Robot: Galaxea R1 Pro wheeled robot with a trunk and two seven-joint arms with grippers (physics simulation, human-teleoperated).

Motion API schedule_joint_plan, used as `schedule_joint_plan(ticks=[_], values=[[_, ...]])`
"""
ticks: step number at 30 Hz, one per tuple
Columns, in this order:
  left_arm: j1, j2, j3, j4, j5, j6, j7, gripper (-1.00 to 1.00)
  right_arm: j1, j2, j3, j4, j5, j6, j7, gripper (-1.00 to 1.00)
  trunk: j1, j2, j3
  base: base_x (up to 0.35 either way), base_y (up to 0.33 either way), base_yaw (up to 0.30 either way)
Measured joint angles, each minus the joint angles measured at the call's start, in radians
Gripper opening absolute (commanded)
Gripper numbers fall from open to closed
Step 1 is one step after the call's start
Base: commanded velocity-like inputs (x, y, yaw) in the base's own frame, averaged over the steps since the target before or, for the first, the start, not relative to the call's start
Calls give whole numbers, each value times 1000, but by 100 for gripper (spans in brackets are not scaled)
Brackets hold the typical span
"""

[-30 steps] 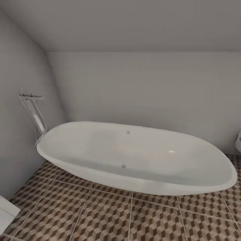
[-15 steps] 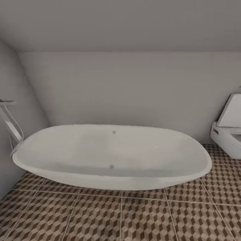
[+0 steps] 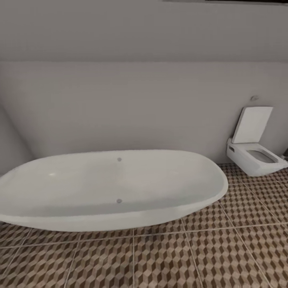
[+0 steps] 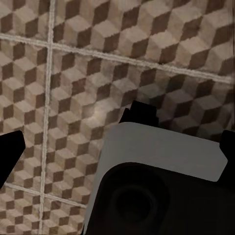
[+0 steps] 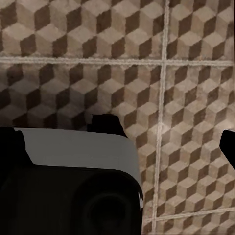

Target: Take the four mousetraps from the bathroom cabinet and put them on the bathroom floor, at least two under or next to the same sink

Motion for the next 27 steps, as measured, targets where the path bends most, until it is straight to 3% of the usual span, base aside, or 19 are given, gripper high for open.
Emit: schedule_joint_plan(ticks=[27], values=[[0, 3, -2, 5, 1, 0, 0, 100, 0, 3, 1, 0, 1, 0, 0, 100, 0, 0, 0, 0, 0, -300]])
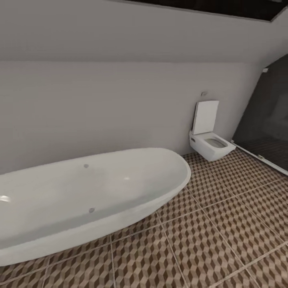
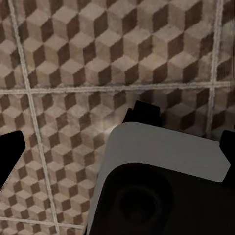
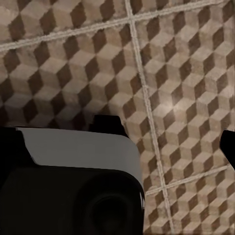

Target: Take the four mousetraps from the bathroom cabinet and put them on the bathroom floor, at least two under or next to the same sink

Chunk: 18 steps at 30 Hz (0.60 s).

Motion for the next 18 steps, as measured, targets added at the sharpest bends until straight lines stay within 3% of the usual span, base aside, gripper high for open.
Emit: schedule_joint_plan(ticks=[18], values=[[0, 0, 0, 1, 0, 0, 0, 100, 0, 6, 1, 0, 0, 0, 0, 100, 0, 0, 0, 0, 0, -300]])
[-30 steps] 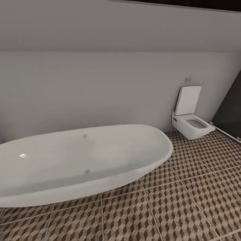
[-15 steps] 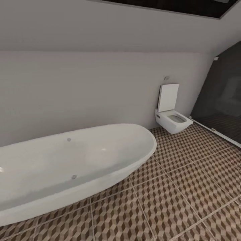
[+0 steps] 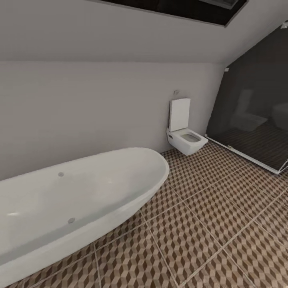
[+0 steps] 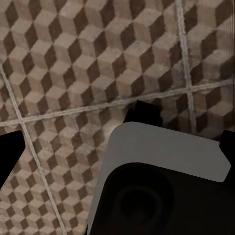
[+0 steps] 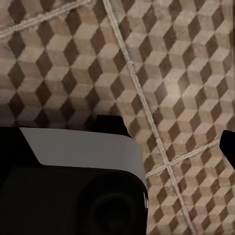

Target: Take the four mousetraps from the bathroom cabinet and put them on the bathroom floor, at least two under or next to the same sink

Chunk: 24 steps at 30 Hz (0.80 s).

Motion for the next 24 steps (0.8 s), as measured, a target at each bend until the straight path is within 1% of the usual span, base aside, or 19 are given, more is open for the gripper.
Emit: schedule_joint_plan(ticks=[8, 24], values=[[0, 0, 0, 0, -1, 0, 0, 100, 0, -5, -1, 0, 0, 0, 0, 100, 0, 0, 0, 0, 0, -300], [0, 0, 0, -1, 0, 0, 0, 100, 0, -4, -2, -1, 2, -2, 0, 100, 0, 0, 1, 0, 0, -300]])
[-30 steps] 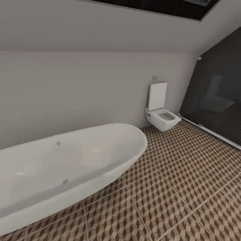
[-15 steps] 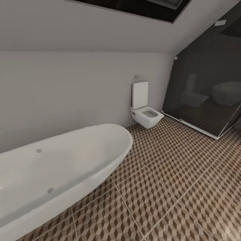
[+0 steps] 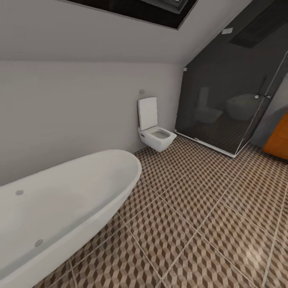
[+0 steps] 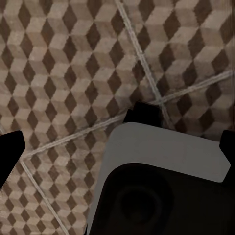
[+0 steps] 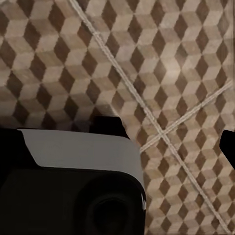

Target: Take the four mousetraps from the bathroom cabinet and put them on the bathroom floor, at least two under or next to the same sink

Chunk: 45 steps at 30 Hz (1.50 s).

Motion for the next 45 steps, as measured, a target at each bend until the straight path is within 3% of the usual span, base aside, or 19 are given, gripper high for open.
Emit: schedule_joint_plan(ticks=[45], values=[[0, 0, 0, 0, -1, 0, 0, 100, 0, 0, 0, 0, 0, 0, 0, 100, 0, 0, 18, 0, 0, -300]])
